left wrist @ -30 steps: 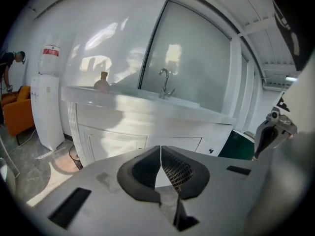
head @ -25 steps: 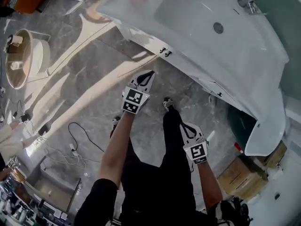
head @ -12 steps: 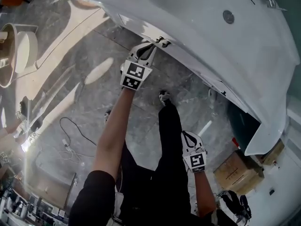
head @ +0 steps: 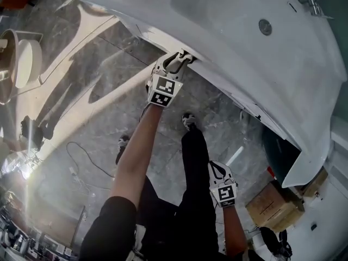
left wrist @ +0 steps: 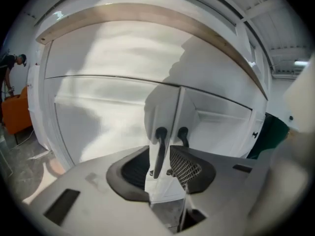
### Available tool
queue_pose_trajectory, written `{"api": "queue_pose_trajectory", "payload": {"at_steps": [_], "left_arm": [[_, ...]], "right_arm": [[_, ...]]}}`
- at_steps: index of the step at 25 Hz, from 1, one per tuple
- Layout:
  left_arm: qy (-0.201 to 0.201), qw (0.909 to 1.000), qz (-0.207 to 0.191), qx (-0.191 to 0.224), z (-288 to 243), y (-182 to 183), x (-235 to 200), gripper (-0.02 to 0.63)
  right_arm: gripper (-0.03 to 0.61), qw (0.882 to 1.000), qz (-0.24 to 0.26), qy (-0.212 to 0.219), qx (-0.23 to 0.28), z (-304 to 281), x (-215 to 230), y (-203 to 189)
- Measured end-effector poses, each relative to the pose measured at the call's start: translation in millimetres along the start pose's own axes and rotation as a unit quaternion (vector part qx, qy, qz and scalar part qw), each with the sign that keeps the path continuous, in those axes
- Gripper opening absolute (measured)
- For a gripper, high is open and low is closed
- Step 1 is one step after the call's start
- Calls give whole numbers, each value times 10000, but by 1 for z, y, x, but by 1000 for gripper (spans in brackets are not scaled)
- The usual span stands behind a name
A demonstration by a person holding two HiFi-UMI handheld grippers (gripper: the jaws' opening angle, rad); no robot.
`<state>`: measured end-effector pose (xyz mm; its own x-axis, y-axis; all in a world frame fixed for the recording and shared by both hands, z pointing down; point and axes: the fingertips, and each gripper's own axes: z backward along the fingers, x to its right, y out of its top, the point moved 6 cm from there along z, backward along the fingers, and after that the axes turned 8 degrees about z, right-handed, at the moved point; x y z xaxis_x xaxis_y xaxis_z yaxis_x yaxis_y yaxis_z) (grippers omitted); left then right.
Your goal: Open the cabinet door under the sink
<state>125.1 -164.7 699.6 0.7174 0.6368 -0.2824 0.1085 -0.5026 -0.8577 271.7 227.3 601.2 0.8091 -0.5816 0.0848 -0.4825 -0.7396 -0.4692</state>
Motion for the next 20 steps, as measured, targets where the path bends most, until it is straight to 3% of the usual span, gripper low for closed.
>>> {"api": "queue_pose_trajectory", "payload": {"at_steps": [8, 15, 20], "left_arm": [[400, 9991, -126, 31, -21, 0, -3, 96], [1057, 9944, -15, 71, -24, -6, 8, 52], [1191, 9929, 0, 1, -6, -14, 8, 51]], "right_arm": [[60, 9999, -66, 69, -132, -2, -1, -10], [60, 9998, -24, 173, -109, -2, -2, -7], [60, 9997, 5, 198, -113, 1, 1, -4]]}}
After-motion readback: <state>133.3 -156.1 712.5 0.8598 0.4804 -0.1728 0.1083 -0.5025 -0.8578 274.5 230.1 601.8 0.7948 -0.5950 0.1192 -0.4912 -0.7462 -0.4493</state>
